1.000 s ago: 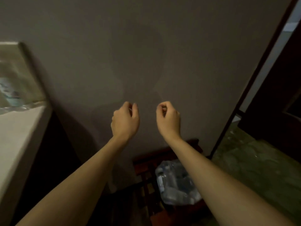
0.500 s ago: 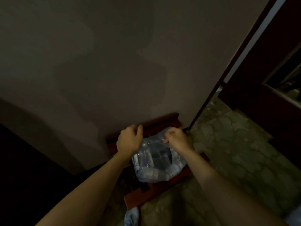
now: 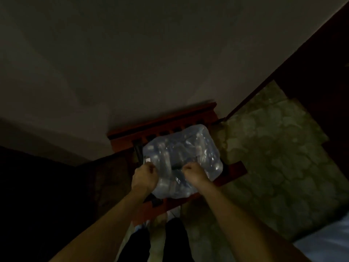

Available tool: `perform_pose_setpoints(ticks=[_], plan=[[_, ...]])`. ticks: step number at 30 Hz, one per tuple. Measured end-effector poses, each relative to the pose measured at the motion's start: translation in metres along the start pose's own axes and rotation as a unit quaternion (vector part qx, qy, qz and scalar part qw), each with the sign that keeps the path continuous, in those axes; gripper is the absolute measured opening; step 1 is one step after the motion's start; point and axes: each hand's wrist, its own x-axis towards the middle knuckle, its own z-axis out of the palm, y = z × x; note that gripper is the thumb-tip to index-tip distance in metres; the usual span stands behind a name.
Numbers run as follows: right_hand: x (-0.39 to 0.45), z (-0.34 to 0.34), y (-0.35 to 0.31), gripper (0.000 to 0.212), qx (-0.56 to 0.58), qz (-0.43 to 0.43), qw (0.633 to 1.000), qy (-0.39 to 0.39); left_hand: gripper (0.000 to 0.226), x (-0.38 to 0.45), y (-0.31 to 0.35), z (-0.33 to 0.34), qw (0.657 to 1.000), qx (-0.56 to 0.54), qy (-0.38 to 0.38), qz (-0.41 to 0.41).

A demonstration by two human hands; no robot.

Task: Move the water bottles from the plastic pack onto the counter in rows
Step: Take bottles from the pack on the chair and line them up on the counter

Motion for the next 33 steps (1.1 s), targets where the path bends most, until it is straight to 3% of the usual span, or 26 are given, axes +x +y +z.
perform_pose_setpoints(ticks=[3,8,12,15,19,22,28,32,33], plan=[[0.033,0.012,0.003,0.026,-0.027,0.004,0.999,-0.035,0.019,0.010,-0.007,0.012,0.999,-0.020,0.006,-0.026],[0.077,0.033,0.009,0.038,-0.113,-0.013,0.993,-0.046,0.029,0.034,-0.009,0.029,0.996,-0.049,0.033,-0.061],[0.105,0.050,0.020,0.016,-0.093,-0.026,0.994,-0.047,0.034,0.050,-0.016,0.040,0.994,-0.048,0.048,-0.090],[0.119,0.063,0.030,0.029,-0.027,0.026,0.996,-0.086,0.032,0.059,-0.028,0.049,0.990,-0.061,0.048,-0.117],[0.137,0.085,0.037,0.047,-0.022,0.113,0.986,-0.119,0.029,0.059,-0.048,0.057,0.984,-0.061,0.069,-0.154],[0.150,0.099,0.034,0.049,0.004,0.167,0.978,-0.122,0.030,0.055,-0.062,0.058,0.979,-0.068,0.082,-0.173],[0.153,0.100,0.033,0.057,-0.013,0.174,0.979,-0.107,0.028,0.056,-0.064,0.053,0.980,-0.065,0.090,-0.167],[0.143,0.079,0.032,0.021,-0.034,0.160,0.983,-0.082,0.026,0.062,-0.048,0.045,0.983,-0.074,0.093,-0.140],[0.141,0.072,0.029,0.020,-0.012,0.169,0.983,-0.076,0.026,0.063,-0.042,0.043,0.985,-0.080,0.086,-0.129]])
